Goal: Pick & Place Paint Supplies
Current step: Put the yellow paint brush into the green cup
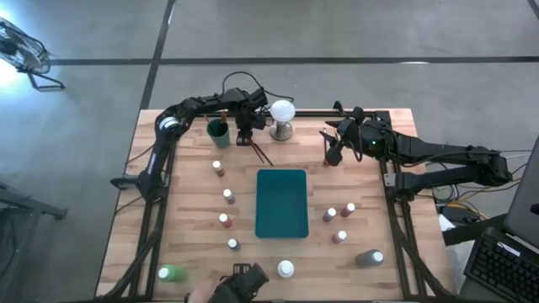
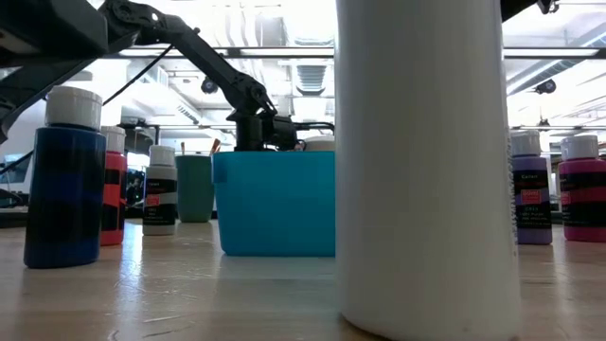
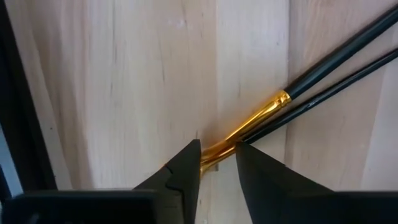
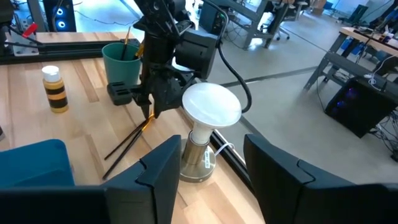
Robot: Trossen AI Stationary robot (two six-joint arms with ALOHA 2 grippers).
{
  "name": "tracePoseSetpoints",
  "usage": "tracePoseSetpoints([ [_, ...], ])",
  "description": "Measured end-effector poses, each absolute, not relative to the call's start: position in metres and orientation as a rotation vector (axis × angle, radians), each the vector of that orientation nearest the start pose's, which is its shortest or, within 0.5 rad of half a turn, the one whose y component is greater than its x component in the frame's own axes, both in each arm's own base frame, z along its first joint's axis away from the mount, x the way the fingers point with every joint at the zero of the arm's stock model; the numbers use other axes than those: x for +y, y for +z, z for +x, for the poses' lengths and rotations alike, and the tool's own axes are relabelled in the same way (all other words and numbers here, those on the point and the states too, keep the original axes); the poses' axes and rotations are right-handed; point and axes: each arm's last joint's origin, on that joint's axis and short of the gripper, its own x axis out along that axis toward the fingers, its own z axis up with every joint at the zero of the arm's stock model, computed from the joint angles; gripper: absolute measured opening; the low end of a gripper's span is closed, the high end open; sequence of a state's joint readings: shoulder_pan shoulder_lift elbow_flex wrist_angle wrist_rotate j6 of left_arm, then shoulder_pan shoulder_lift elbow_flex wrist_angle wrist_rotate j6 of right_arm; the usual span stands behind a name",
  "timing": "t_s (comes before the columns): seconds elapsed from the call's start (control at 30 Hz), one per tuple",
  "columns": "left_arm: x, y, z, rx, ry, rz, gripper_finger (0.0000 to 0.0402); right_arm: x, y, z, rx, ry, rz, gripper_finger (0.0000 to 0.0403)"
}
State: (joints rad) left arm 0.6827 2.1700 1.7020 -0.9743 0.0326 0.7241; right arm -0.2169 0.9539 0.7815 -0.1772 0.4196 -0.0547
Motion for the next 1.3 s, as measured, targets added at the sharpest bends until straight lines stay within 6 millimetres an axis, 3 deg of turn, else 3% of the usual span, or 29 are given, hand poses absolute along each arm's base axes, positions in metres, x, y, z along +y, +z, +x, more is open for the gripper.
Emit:
tracePoseSetpoints([
  [0.33,0.268,0.169,0.332,1.455,-0.003,0.091,0.0007,-0.056,0.304,0.200,0.370,-0.621,-0.086,0.0191],
  [0.6,0.268,0.171,0.334,1.454,0.001,0.101,0.0003,-0.056,0.304,0.200,0.370,-0.620,-0.086,0.0198],
  [1.03,0.267,0.186,0.341,1.432,0.002,0.177,0.0001,-0.056,0.304,0.200,0.371,-0.620,-0.088,0.0169],
  [1.3,0.266,0.188,0.340,1.453,-0.001,0.175,0.0001,-0.056,0.304,0.200,0.372,-0.620,-0.086,0.0183],
])
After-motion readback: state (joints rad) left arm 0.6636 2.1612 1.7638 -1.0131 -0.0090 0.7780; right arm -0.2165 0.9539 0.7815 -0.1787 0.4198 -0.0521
